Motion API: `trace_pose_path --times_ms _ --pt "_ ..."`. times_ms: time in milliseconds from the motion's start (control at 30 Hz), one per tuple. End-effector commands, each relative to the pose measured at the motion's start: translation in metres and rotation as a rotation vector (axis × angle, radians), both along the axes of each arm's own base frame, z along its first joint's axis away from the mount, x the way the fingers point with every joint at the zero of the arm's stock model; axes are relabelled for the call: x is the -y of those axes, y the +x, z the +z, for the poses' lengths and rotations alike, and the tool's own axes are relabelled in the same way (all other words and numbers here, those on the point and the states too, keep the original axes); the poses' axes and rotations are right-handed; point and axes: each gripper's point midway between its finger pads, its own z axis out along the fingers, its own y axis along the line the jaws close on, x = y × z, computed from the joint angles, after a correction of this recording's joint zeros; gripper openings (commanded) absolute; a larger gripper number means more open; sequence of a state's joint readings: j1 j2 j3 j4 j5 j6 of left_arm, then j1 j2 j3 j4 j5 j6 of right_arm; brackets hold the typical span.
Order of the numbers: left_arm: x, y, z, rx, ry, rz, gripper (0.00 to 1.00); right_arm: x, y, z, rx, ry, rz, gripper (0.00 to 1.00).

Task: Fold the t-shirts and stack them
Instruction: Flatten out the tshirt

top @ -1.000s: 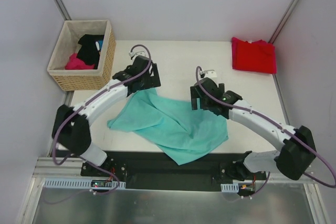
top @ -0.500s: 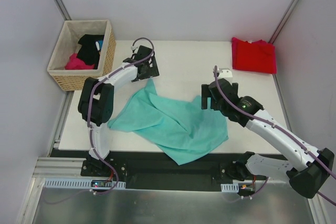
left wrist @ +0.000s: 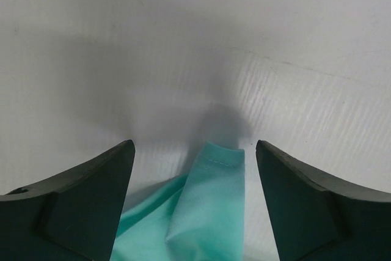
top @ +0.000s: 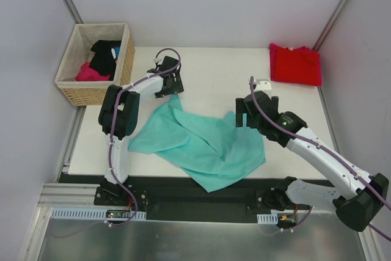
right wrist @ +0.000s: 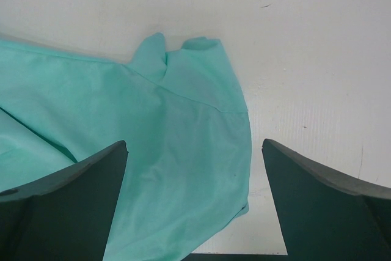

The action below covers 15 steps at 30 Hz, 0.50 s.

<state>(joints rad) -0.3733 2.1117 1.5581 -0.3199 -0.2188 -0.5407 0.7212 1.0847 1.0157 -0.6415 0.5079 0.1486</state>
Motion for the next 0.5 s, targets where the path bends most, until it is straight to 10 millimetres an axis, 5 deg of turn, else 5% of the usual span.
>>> trace_pose_path --times_ms 0,300,467 --pt "-0.019 0.009 0.002 0.01 -0.004 0.068 0.76 0.003 0.0 -0.003 -0.005 -0.008 0.0 0.97" --pt "-0.024 0.007 0.0 0.004 -0.01 0.079 0.28 -0.003 0.004 -0.015 -0.038 -0.021 0.0 0.97" --pt "-0.025 0.004 0.001 0.004 -0.015 0.081 0.22 0.005 0.021 -0.031 -0.062 -0.06 -0.089 0.97"
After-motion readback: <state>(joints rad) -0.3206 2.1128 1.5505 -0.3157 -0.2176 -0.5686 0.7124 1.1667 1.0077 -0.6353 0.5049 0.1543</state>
